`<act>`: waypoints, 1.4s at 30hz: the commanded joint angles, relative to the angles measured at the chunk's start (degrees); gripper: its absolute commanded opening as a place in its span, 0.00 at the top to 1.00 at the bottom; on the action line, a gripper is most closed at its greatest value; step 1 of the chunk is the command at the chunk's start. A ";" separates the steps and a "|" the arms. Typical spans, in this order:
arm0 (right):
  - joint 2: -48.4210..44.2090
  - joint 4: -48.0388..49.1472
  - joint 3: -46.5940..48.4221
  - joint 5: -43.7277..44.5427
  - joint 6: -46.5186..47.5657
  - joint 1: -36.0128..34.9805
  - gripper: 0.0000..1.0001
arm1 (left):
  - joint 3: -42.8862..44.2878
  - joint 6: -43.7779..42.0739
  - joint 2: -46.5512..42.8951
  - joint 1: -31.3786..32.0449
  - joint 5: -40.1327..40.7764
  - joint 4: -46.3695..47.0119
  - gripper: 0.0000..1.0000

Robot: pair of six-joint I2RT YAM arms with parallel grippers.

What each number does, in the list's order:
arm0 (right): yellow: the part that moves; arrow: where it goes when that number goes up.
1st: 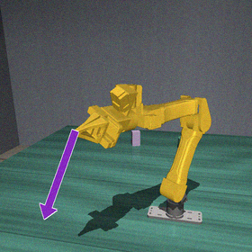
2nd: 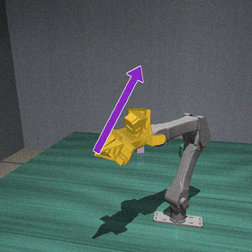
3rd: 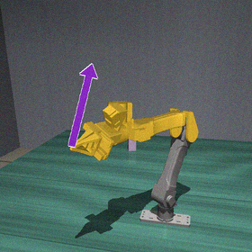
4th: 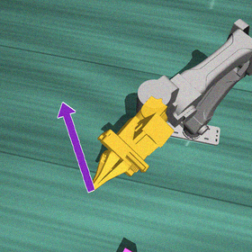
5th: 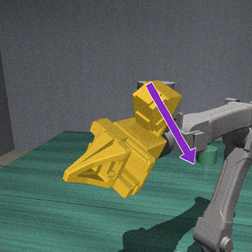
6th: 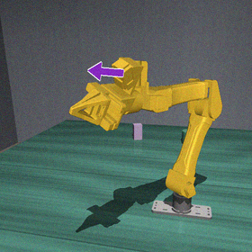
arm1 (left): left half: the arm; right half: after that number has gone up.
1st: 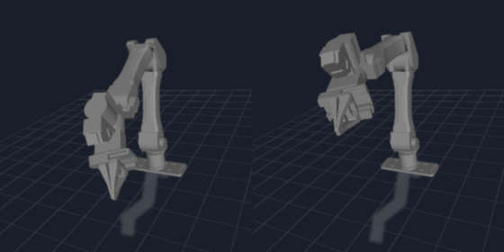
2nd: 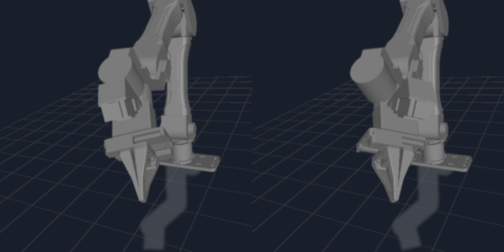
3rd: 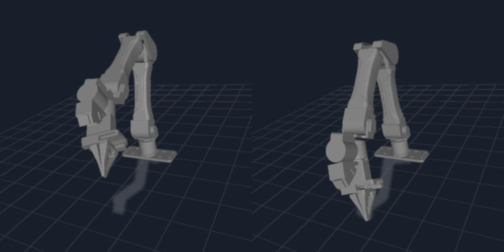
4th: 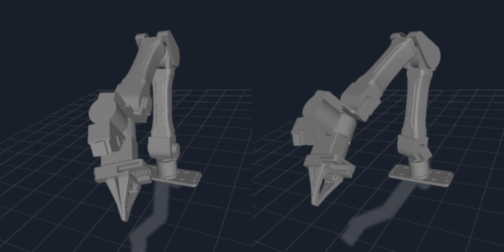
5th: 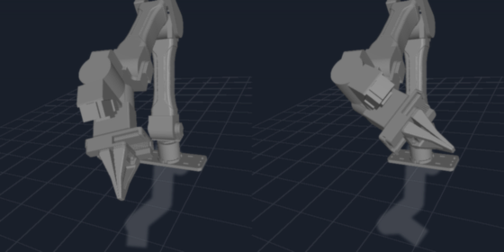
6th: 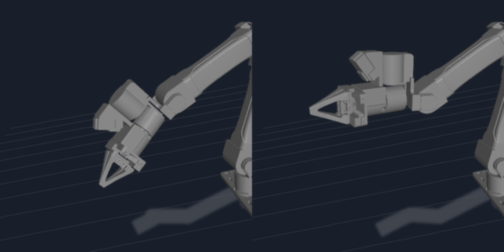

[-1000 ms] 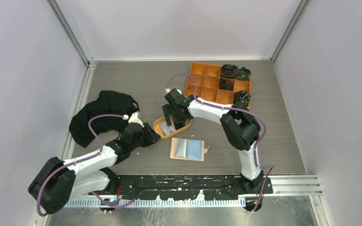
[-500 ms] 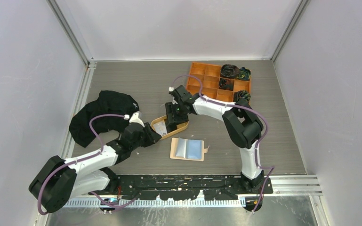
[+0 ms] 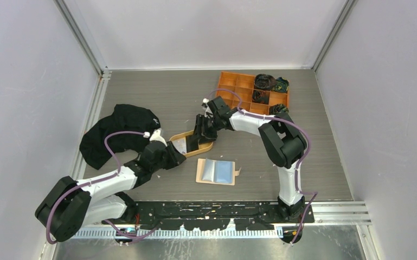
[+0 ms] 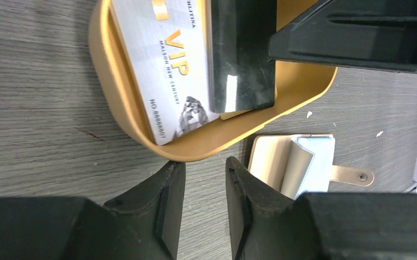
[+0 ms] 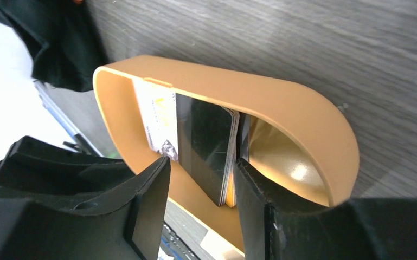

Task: Put the credit cards into the card holder
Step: Pick up the credit card from the storage box.

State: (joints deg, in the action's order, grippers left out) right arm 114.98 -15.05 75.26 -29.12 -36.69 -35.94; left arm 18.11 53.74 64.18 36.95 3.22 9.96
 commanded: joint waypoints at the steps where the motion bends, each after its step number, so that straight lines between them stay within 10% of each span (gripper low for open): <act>1: -3.65 6.16 -0.50 -7.41 -3.82 -0.71 0.48 | 2.19 -0.45 -0.05 -0.29 0.69 2.53 0.66; 35: 4.39 13.05 1.87 -7.75 -10.33 -1.65 0.56 | 2.90 -3.20 -0.90 -0.29 2.00 0.33 0.65; 42: 4.97 10.64 3.74 -4.90 -9.21 -1.84 0.83 | 3.16 -3.37 -0.99 -0.28 1.88 -0.01 0.65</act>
State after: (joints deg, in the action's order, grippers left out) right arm 120.27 -4.14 75.61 -35.90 -46.83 -37.30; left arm 18.70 51.75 63.53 36.95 4.08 9.06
